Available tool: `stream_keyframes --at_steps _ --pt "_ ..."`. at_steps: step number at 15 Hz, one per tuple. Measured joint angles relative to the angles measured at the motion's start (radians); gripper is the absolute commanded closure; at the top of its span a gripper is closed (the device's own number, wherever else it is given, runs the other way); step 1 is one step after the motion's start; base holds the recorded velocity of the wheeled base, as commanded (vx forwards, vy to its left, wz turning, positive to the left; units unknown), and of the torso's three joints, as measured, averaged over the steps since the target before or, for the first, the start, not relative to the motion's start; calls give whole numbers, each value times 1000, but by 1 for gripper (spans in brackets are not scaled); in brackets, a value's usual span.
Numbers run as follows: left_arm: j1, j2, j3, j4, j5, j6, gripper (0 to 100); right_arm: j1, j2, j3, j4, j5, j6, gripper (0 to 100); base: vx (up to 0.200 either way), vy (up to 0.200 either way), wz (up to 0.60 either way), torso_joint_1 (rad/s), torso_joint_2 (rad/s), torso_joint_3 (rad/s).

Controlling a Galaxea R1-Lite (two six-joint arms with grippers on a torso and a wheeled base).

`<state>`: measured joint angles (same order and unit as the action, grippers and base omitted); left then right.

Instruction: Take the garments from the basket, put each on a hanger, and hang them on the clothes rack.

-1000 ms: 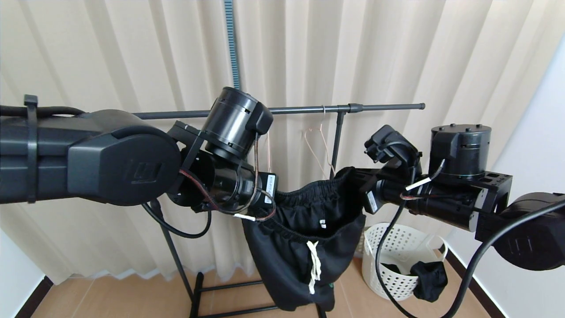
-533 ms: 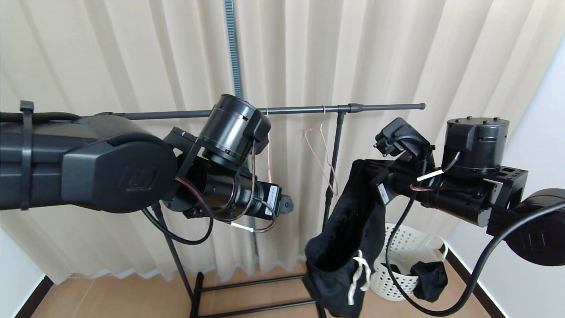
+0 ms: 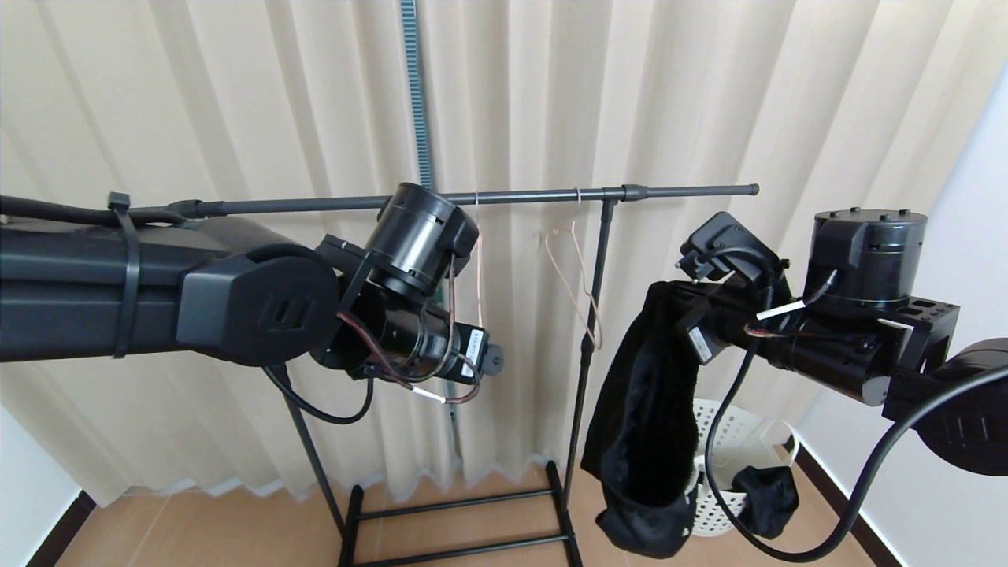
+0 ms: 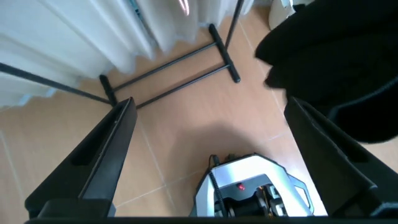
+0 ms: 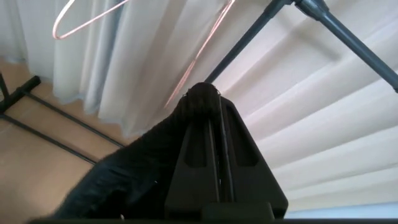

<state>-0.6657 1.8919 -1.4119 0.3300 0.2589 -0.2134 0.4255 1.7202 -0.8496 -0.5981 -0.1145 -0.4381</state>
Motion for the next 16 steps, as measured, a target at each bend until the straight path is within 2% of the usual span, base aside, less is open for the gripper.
stream_keyframes --at_steps 4,8,14,16 --pt "-2 28 -12 -13 11 -27 0 -4 -1 4 0 -1 -2 100 150 -200 0 7 7 1" --pt "4 44 -18 -37 13 -43 0 -2 4 7 1 -1 -2 100 200 0 0 0 2 4" --pt "6 50 -5 -36 86 -66 0 1 8 8 0 -1 -2 100 0 0 0 0 0 0" --pt "8 49 -5 -36 89 -85 0 0 8 8 0 0 -2 100 0 200 0 -5 2 0"
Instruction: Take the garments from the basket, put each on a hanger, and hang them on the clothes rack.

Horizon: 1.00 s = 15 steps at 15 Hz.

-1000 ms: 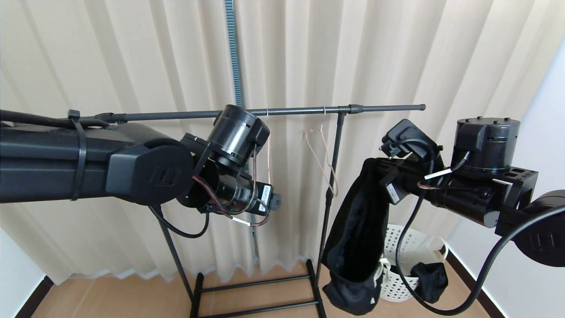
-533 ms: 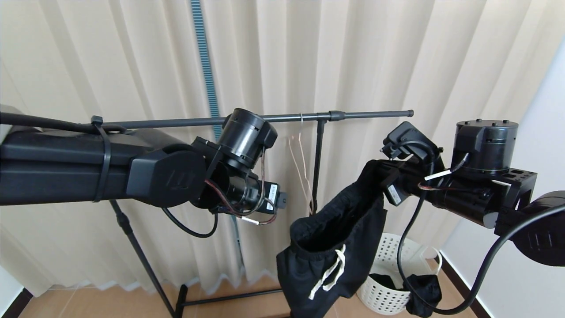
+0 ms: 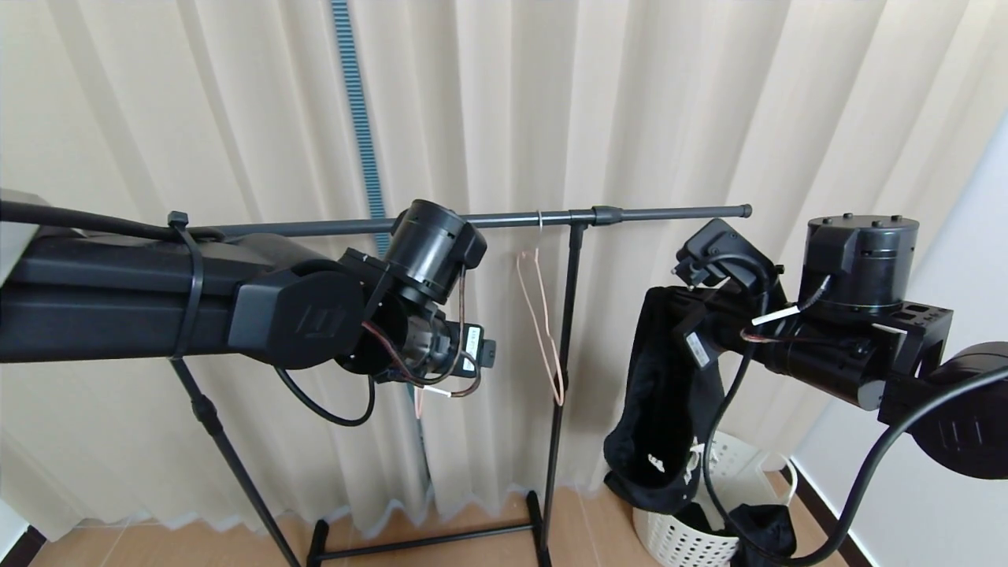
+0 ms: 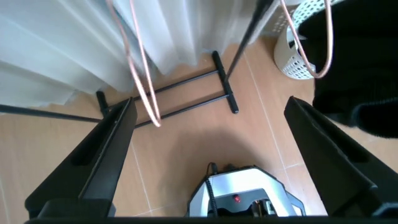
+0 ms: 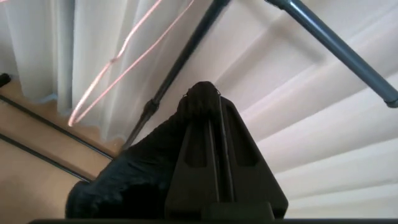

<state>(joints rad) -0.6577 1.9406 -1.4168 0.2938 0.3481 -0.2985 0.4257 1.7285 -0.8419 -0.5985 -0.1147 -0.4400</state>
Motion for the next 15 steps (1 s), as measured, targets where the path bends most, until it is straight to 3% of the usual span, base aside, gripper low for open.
stream_keyframes --at_steps 10,15 --pt "29 22 2 -24 26 1 0 1 1 7 1 0 -14 100 0 20 0 0 1 0" --pt "77 114 -90 -24 23 9 0 1 1 7 -1 0 -14 100 0 0 0 0 0 0"
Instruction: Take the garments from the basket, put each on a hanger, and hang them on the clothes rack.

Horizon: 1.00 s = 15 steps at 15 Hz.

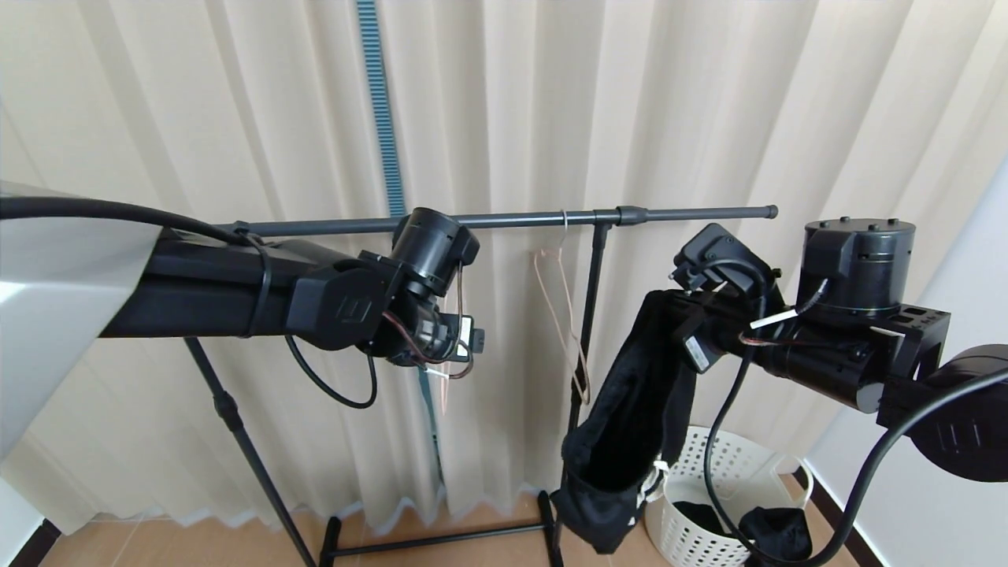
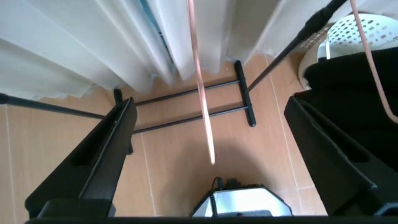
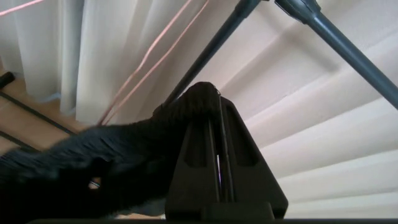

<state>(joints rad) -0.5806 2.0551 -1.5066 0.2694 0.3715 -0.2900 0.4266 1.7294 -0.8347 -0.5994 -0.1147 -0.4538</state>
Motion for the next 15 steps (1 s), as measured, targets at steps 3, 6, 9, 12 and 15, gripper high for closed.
stream_keyframes --at_steps 3,6,9,12,15 --pt "30 65 -76 1 0 -2 0 0 0 0 0 0 0 100 0 0 0 0 0 0" --pt "44 128 -137 0 -1 -5 0 -1 0 1 0 -1 0 100 0 0 0 0 0 0" --pt "70 189 -197 -1 -7 -12 0 0 0 2 0 0 0 100 0 0 0 0 0 0" --pt "70 224 -214 -1 -9 -16 0 -1 0 2 0 0 0 100 0 0 0 0 0 0" --pt "70 243 -217 -1 -9 -23 0 0 0 2 0 0 0 100 0 0 0 0 0 0"
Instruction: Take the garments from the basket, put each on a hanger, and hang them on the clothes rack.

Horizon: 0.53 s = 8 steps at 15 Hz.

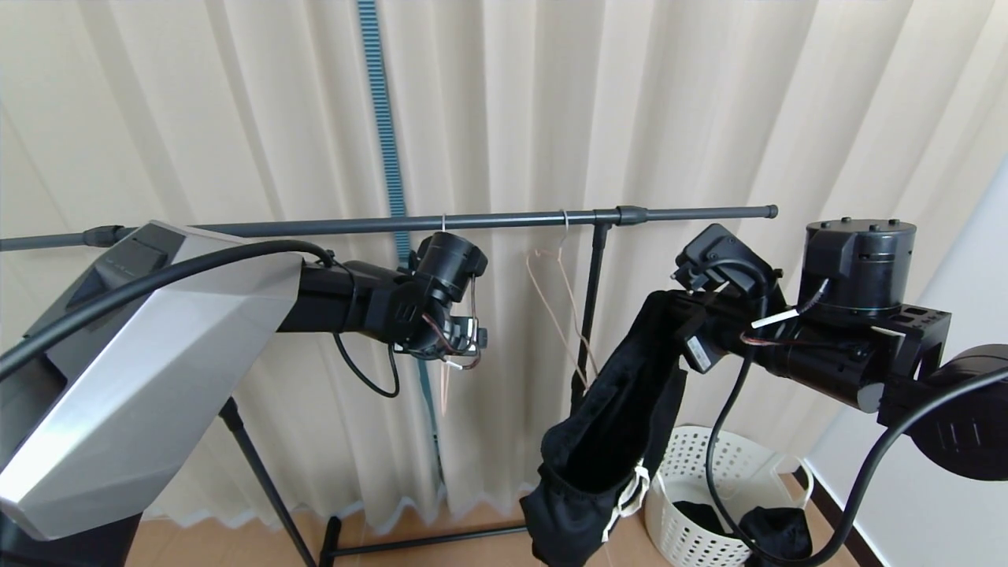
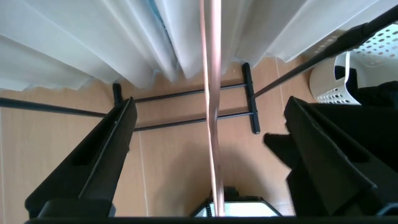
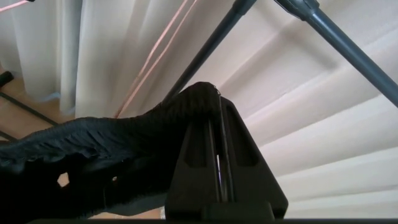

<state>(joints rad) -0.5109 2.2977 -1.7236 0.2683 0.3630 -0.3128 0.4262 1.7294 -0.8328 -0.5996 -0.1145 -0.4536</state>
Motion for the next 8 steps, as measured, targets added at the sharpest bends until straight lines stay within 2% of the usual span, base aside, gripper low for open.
stream_keyframes --at_steps 1,8 --pt "0 4 0 0 0 -1 100 0 0 0 -2 0 0 100 0 0 0 0 0 0" --pt "-3 12 3 0 3 -1 100 0 0 4 -1 1 -5 100 0 0 0 0 0 0"
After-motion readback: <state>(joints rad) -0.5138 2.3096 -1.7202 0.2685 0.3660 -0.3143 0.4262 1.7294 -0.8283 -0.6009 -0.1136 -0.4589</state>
